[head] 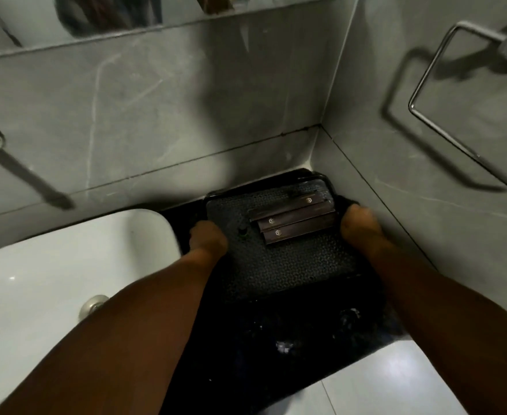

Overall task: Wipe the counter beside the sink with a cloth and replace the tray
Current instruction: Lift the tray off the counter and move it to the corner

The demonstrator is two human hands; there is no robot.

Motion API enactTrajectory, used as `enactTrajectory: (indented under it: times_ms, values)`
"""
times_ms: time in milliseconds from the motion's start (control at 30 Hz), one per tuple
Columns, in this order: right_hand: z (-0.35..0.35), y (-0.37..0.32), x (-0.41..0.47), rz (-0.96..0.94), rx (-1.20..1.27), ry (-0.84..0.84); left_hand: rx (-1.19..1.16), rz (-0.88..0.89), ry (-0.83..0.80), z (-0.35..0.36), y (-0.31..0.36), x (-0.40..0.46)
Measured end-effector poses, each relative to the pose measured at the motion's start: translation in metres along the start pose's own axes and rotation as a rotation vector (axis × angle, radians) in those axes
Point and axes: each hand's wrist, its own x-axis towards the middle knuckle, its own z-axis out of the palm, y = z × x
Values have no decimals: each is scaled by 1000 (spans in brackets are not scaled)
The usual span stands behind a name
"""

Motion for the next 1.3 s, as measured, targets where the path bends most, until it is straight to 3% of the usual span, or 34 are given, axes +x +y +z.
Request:
enactTrajectory:
  times_ms: [267,500,800,1067,1300]
  values:
    - [-64,-37,-13,-30,91,-36,-125,-3,150,-82,2,-15]
    - [-80,-106,-51,-61,103,-107,-260,-121,219,-126,-71,-34]
    - [-29,-236,-132,-170,-85,-321,-365,-294,317,-161,-240,-56]
    - [58,-363,-232,-365,84,-431,-342,-462,426,-220,-429,-80]
    - [141,-500,-347,-415,178,-734,-256,-582,458,-296,-611,-82]
